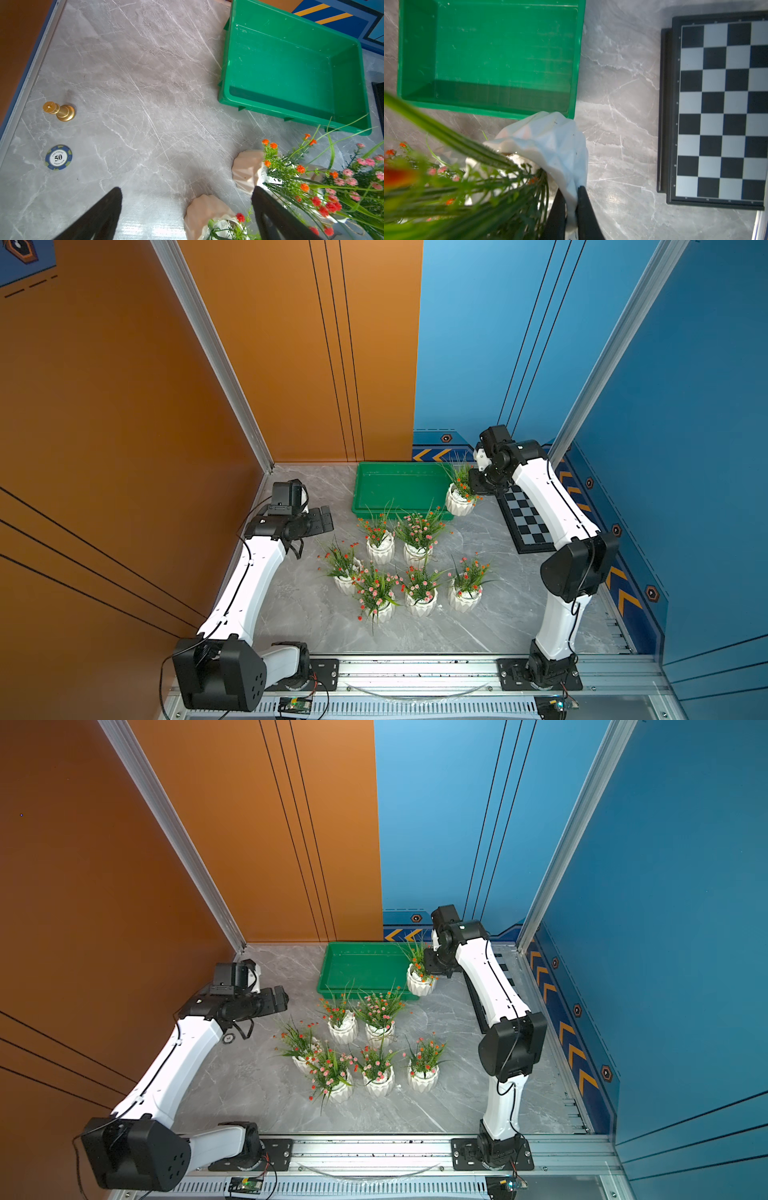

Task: Put the potted gypsophila into the storage box
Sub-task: Pick up the baby's breath potted plant from the center of the board, then place the baby's breath potted plant at the storage box.

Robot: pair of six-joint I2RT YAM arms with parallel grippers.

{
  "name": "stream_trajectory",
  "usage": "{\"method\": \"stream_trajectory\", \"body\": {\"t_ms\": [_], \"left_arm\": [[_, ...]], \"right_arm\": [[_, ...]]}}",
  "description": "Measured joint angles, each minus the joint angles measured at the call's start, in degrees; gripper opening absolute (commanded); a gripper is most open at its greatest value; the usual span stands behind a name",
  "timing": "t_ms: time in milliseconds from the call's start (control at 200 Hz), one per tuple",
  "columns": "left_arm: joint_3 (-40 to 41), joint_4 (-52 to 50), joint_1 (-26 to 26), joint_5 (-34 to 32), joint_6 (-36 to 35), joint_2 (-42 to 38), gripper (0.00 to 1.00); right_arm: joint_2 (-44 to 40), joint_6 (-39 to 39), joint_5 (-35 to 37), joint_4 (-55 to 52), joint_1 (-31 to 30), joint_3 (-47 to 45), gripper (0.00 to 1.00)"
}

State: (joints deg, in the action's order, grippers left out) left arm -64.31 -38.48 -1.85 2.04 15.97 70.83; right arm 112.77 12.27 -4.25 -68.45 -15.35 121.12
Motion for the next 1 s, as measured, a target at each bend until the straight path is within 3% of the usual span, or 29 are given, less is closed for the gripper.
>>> {"method": "stream_trajectory", "body": {"t_ms": [380,996], "left_arm": [[0.00,-0.15,0.02,-0.02,0.00,0.02,0.98],[-0.11,-0.15,0.02,-0.04,0.00,2.36,0.98]], "right_arm": [[14.69,3.30,-0.02,-1.42,-0.79,16.24,0.00],[20.70,6.23,-0.28,-0.15,-1.49,17.57,0.00]]}}
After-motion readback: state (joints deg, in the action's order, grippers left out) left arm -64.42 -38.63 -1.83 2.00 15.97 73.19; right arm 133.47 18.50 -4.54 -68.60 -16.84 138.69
